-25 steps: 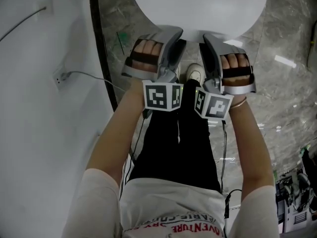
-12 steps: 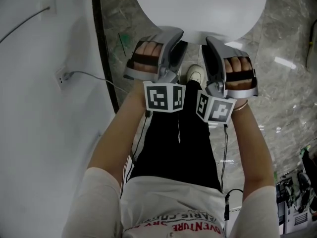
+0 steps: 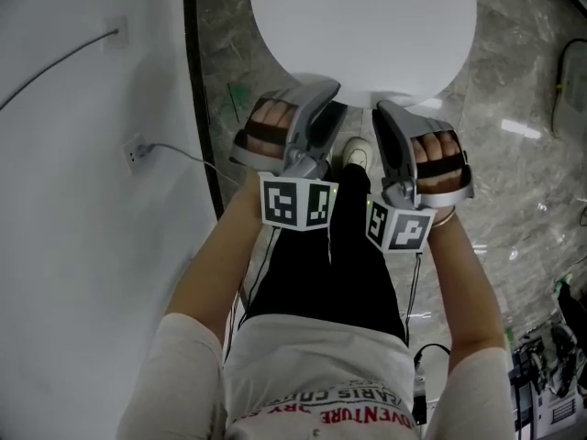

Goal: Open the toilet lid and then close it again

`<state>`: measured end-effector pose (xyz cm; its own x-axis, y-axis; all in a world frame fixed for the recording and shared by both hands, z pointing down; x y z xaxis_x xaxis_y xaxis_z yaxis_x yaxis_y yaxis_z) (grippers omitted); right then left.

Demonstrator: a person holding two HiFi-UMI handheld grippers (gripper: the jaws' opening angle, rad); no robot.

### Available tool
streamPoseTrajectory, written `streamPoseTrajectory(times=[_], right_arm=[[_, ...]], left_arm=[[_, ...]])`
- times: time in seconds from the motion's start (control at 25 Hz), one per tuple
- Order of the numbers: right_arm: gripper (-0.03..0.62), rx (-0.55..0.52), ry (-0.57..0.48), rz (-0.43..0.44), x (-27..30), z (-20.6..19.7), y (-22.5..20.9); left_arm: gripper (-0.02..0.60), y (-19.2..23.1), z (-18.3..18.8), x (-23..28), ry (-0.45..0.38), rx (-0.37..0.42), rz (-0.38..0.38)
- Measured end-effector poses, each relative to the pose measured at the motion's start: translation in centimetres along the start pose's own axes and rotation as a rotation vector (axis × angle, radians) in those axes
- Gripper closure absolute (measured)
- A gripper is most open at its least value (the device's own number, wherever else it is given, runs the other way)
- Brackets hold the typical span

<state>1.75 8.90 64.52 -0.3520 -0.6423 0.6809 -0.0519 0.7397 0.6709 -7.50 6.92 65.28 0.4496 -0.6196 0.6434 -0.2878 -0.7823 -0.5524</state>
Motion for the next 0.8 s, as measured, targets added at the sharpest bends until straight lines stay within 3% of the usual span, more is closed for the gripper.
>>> streamPoseTrajectory(times=[0.28, 0.4, 0.6, 0.8], right_arm=[[0.542, 0.000, 0.004, -0.034, -3.4, 1.6, -5.7], [0.557, 0.016, 0.010, -0.029, -4.6, 2.3, -8.2], [0.557, -0.042, 0.044, -0.052, -5.5, 3.2, -12.9], [0.560, -0.044, 0.079, -0.116, -6.1, 3.9, -18.4]], left_arm=[[0.463, 5.3, 3.5, -3.4, -0.052, -0.023, 0.020], [0.477, 7.4, 4.8, -4.6, -0.072, -0.008, 0.028], [0.495, 11.6, 6.8, -5.8, -0.094, 0.021, 0.026], [0.499, 16.8, 9.0, -6.6, -0.127, -0.040, 0.038]])
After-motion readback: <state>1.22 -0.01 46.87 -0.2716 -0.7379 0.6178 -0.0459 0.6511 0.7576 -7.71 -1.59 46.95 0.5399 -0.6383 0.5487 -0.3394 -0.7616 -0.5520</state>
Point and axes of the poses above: the fingertips, and each gripper's own axes: x forward along the fingers, y to its left, z out of its top, the point moved 7 cm from there along -x, backward along the fingers, and after that the axes turned 4 degrees about x, right-handed, at the moved point
